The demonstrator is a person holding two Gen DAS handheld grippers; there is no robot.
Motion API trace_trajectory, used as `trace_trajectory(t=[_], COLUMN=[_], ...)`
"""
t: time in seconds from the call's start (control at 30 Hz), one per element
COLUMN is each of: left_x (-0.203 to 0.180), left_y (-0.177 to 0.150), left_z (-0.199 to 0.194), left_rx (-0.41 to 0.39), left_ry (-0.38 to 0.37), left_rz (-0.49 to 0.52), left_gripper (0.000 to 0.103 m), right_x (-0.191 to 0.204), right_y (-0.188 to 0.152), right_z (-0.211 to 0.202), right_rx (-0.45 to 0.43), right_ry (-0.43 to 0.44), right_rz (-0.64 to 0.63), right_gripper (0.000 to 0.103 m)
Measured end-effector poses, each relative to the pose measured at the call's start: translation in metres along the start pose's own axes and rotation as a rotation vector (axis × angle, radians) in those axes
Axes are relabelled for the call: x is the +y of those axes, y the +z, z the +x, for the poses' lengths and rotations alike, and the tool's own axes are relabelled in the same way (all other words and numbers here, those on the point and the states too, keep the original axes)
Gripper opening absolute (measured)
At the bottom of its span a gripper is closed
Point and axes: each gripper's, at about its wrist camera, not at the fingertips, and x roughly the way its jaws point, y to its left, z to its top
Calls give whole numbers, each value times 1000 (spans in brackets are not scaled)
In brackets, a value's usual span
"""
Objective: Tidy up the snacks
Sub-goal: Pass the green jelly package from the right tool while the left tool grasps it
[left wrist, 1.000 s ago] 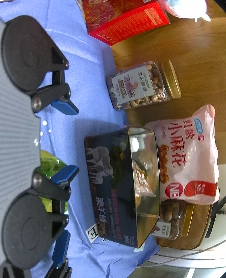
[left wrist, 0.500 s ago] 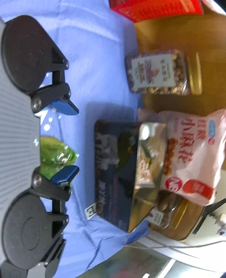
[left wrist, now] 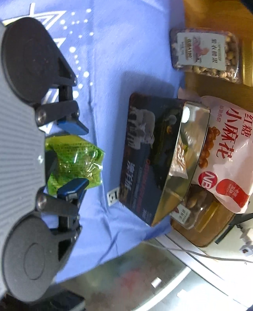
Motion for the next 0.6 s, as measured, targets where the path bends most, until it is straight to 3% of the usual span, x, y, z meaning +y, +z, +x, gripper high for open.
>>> trace_trajectory(t=[0.17,0.4,0.6], left_x=[-3,-4,-8], left_y=[3,-1,2], left_z=[-5,5,-6], left_rx=[-26,-8,-37], left_ry=[-25,18,6], left_rz=[-11,2,8], left_gripper=[48,48,47], right_x=[0,4,4], right_y=[0,-1,-2], right_z=[0,-1,-10], right_rx=[-2,-3,-62], right_ry=[1,15,24], right_rz=[-2,-34,-32], right_gripper=[75,54,48])
